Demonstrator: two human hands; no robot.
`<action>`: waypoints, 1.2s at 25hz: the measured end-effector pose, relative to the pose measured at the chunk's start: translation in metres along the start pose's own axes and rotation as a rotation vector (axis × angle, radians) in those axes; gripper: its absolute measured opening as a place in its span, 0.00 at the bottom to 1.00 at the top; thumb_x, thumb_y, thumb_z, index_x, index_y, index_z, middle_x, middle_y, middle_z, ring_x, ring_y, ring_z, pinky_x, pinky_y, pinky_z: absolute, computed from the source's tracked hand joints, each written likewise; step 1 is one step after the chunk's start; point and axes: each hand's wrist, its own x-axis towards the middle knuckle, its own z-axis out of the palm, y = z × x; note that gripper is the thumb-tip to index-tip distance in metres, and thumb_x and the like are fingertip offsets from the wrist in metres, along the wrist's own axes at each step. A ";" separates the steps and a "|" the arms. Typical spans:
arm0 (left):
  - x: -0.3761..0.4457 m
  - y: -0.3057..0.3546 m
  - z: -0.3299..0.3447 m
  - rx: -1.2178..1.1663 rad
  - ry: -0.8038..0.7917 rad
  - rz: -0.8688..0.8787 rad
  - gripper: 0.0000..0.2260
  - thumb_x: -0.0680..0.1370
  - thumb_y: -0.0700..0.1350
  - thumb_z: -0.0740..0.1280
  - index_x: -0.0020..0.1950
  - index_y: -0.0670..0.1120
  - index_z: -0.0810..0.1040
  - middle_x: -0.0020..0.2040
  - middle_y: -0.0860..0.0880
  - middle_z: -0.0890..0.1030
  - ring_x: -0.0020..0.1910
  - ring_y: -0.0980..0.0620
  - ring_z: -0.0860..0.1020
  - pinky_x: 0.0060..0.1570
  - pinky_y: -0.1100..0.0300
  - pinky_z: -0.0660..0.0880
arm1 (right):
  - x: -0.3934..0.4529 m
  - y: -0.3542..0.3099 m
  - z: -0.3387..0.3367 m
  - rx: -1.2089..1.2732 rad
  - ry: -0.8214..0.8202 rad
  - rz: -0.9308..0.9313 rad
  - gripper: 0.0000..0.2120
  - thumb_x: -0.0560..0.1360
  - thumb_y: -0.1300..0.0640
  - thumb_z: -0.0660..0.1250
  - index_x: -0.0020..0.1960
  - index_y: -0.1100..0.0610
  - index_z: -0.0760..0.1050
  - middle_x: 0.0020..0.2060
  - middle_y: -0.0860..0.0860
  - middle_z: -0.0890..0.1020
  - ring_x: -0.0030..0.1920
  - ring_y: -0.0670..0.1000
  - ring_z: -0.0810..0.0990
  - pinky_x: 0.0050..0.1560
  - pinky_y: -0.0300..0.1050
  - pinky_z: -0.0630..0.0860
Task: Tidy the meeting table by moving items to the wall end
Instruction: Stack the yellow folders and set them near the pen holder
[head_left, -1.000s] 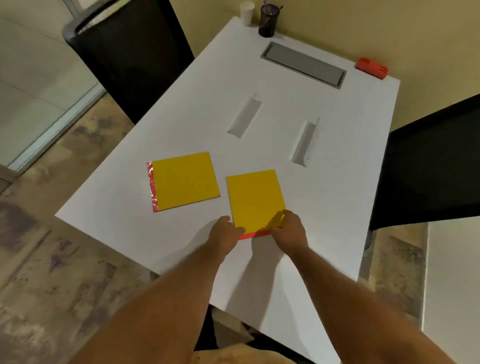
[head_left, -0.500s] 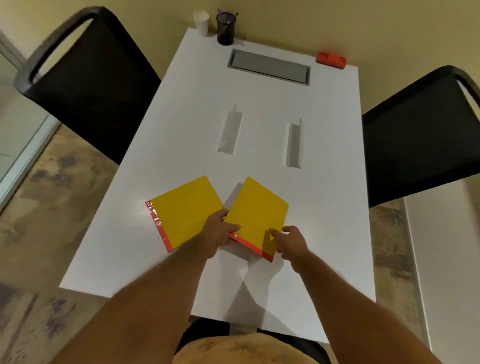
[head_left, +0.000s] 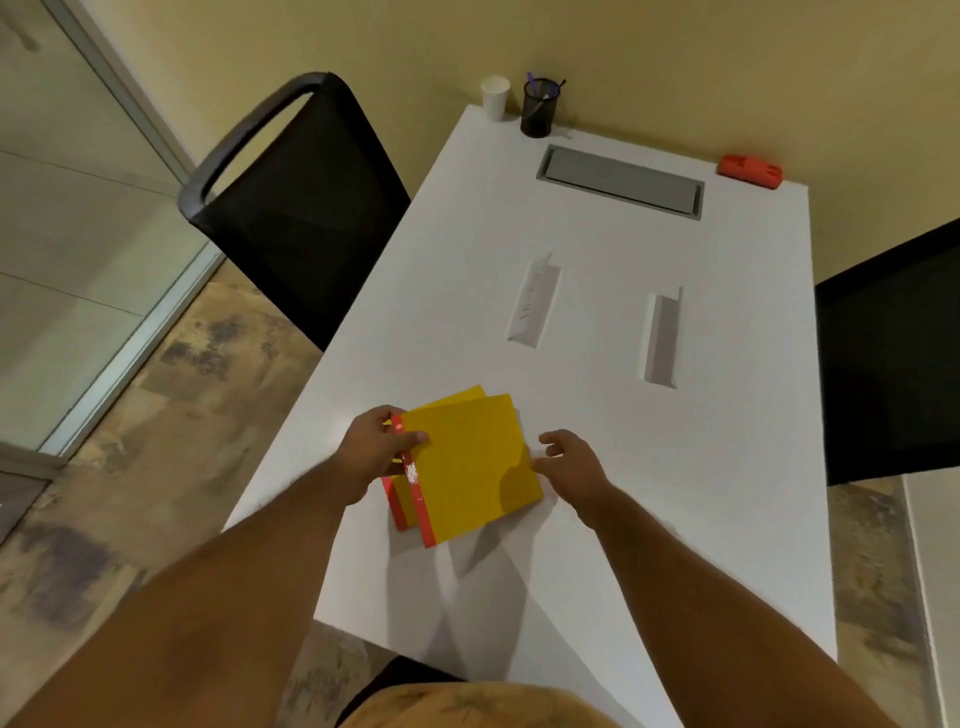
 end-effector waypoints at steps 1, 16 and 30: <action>0.003 -0.003 -0.006 -0.005 0.009 -0.004 0.17 0.75 0.37 0.77 0.61 0.38 0.78 0.57 0.34 0.84 0.47 0.42 0.85 0.40 0.51 0.85 | 0.003 -0.007 0.008 -0.024 0.005 0.000 0.27 0.74 0.57 0.76 0.72 0.56 0.75 0.62 0.55 0.78 0.60 0.56 0.80 0.62 0.54 0.79; 0.029 -0.060 -0.024 0.375 0.130 -0.200 0.27 0.78 0.48 0.75 0.72 0.43 0.69 0.66 0.40 0.79 0.62 0.40 0.79 0.62 0.42 0.80 | 0.036 -0.028 0.074 -0.378 -0.073 -0.016 0.34 0.67 0.48 0.73 0.72 0.57 0.73 0.63 0.59 0.77 0.61 0.63 0.80 0.60 0.54 0.80; 0.002 -0.036 0.010 -0.020 -0.070 -0.072 0.19 0.86 0.48 0.62 0.77 0.46 0.68 0.68 0.45 0.78 0.62 0.42 0.78 0.63 0.41 0.76 | -0.006 0.020 0.042 0.208 0.109 0.074 0.09 0.79 0.59 0.73 0.56 0.55 0.74 0.54 0.57 0.82 0.53 0.58 0.82 0.53 0.55 0.81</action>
